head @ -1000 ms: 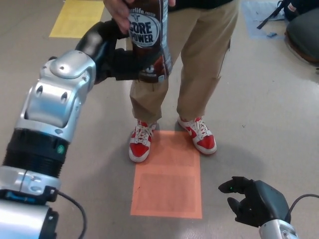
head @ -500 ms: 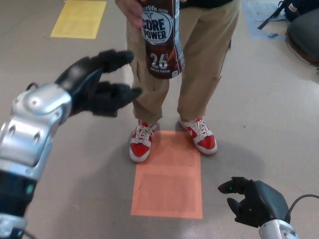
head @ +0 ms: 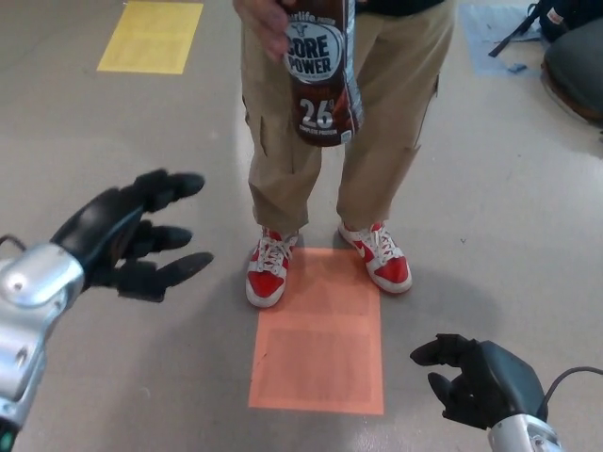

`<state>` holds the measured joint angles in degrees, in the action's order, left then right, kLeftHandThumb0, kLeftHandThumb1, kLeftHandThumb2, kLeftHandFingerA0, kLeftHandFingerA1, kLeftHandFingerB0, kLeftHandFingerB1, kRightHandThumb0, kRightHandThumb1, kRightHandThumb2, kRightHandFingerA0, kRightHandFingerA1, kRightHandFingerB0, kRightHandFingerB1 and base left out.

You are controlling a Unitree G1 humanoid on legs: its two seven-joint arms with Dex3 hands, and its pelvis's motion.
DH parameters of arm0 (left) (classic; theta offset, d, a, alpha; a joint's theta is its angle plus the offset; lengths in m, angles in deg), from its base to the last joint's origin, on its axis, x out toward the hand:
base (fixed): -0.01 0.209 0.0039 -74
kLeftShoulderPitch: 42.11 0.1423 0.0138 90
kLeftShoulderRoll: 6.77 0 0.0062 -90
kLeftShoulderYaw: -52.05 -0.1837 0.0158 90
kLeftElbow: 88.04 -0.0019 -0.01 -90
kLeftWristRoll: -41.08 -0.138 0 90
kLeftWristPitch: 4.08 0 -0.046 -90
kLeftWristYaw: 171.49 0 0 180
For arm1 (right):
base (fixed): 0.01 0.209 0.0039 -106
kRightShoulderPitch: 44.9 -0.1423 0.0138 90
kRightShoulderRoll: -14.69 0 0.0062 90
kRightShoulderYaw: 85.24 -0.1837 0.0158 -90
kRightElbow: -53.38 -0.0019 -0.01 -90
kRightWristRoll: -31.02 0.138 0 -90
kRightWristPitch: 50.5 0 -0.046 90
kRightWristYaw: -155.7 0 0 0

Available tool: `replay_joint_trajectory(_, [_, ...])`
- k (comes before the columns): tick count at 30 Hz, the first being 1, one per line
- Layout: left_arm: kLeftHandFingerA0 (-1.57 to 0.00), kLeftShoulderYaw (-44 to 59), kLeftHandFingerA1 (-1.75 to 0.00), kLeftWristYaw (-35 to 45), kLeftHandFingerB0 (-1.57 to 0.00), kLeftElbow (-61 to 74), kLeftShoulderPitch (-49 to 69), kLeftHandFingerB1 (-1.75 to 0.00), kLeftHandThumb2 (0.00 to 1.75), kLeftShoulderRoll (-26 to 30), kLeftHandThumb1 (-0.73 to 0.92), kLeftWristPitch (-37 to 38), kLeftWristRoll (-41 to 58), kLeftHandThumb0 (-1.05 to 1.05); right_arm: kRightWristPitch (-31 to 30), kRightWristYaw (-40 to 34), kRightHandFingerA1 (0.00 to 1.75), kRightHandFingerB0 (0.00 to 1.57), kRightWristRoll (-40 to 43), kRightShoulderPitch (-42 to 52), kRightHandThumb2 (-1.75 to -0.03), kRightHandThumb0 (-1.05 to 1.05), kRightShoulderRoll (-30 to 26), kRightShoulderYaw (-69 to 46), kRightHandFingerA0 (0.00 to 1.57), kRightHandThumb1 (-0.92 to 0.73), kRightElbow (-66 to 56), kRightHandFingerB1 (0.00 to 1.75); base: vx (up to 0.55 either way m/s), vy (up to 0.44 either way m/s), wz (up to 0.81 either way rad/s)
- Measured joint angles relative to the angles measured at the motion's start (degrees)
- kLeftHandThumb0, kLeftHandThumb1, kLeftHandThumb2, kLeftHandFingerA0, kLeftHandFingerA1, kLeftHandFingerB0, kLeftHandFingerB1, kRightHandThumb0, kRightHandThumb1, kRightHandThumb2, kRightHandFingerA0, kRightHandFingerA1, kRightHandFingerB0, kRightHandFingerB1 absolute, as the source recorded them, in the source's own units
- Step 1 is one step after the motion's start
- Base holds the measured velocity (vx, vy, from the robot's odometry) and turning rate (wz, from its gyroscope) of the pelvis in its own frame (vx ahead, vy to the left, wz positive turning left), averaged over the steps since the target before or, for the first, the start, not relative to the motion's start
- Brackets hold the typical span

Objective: The robot recieved a bottle of protein shake from a person using its left hand and then shake the protein up and down 2 two times and hand it back to the person

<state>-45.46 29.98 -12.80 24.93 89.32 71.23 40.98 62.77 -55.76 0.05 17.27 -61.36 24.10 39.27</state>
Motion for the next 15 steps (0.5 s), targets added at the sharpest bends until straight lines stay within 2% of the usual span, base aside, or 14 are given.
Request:
replay_joint_trajectory(7, [-0.25, -0.7, -0.42, -3.2, -0.08, -7.8, 2.0, -0.34, 0.75, 0.3, 0.45, 6.0, -2.2, -0.7, 0.0, 0.0, 0.57, 0.8, 0.0, -1.4, -0.63, -0.23, 0.0, -0.2, 0.87, -0.77, 0.0, 0.46, 0.0, 0.0, 0.0])
replay_joint_trajectory(10, [-0.27, -1.1, -0.43, -4.8, -0.09, -12.8, 2.6, -0.35, 0.75, 0.3, 0.44, 8.6, -3.1, -0.7, 0.0, 0.0, 0.62, 0.79, 0.0, -2.0, -0.65, -0.22, 0.0, -0.3, 0.9, -0.77, 0.0, 0.46, 0.0, 0.0, 0.0])
replay_joint_trajectory(12, [-0.26, -1.7, -0.42, -6.1, -0.08, -16.4, 2.8, -0.34, 0.74, 0.3, 0.44, 10.4, -3.9, -0.69, 0.0, 0.0, 0.6, 0.79, 0.0, -2.3, -0.65, -0.23, 0.0, -0.5, 0.85, -0.79, 0.0, 0.46, 0.0, 0.0, 0.0])
replay_joint_trajectory(15, [-0.26, -3.1, -0.42, -8.3, -0.08, -22.1, 2.8, -0.34, 0.73, 0.3, 0.44, 13.1, -5.1, -0.69, 0.0, 0.0, 0.62, 0.79, 0.0, -2.6, -0.66, -0.24, 0.0, -0.6, 0.86, -0.78, 0.0, 0.46, 0.0, 0.0, 0.0])
